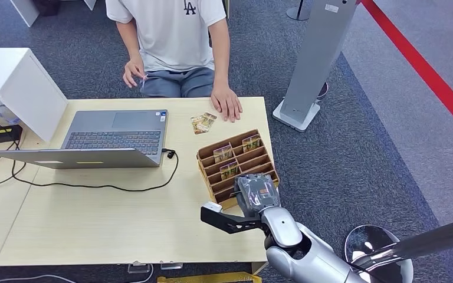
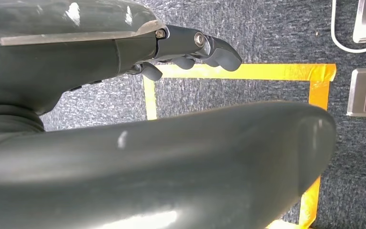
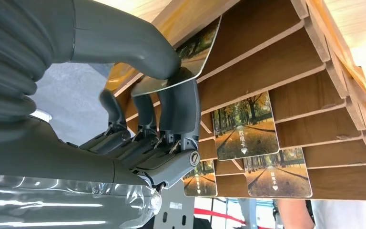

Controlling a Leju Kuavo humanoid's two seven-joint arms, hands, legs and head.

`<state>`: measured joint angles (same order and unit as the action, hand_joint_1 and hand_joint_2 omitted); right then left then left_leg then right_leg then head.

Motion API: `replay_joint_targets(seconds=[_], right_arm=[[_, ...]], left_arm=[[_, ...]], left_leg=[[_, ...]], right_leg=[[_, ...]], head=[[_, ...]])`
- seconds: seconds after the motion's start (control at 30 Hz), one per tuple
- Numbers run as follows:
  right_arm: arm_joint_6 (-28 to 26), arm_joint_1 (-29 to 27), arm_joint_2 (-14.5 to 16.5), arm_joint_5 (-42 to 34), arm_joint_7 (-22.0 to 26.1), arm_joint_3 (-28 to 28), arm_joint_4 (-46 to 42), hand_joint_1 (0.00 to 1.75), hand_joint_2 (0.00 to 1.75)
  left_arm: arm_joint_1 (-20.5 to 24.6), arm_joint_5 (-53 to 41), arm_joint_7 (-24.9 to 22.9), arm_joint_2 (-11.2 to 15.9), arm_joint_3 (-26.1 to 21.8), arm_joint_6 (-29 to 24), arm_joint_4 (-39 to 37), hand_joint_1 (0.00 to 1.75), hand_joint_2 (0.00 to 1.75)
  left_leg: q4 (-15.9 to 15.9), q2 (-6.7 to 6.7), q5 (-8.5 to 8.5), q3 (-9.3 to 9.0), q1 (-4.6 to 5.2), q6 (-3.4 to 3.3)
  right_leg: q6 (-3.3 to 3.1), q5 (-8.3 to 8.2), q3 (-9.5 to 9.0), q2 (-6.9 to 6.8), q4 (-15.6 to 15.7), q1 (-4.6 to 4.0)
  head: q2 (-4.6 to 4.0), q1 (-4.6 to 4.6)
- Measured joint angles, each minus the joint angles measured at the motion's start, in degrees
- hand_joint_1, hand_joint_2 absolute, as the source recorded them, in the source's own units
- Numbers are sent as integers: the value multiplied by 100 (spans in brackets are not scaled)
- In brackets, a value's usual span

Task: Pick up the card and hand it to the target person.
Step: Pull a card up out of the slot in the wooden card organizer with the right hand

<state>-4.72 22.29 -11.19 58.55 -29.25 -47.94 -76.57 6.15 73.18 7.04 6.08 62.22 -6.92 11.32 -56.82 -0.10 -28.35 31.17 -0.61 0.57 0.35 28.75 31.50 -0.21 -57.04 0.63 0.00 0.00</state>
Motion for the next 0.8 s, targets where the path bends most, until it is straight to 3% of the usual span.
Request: replay_joint_targets(seconds=[0.2, 0.33, 0.43, 0.8], right_arm=[[-9, -9, -25, -7, 6, 32, -125, 154, 175], [13, -6, -23, -66, 57, 56, -154, 175, 175], [1, 15, -74, -188, 98, 107, -272, 175, 175], [-165, 219, -875, -245, -162, 646, -2436, 175, 175]], left_arm=[[-3, 0, 50, 9, 3, 91, 18, 0, 0], [-1, -60, 113, 16, 49, 212, 21, 0, 0], [-3, -24, 236, 9, -8, 206, 9, 0, 0], [-9, 97, 191, -11, -113, 147, -4, 0, 0]], left_leg=[[0, 0, 0, 0, 0, -1], [-4, 0, -2, 3, 0, 0], [-3, 0, -1, 2, 1, 0], [-22, -2, -6, 23, 6, -3]], right_leg=[[0, 0, 0, 0, 0, 0], [1, 1, 3, 0, -3, 1], [1, 1, 2, -1, -3, 1], [3, 7, 24, -2, -23, 6]], head=[[0, 0], [0, 0], [0, 0], [0, 0]])
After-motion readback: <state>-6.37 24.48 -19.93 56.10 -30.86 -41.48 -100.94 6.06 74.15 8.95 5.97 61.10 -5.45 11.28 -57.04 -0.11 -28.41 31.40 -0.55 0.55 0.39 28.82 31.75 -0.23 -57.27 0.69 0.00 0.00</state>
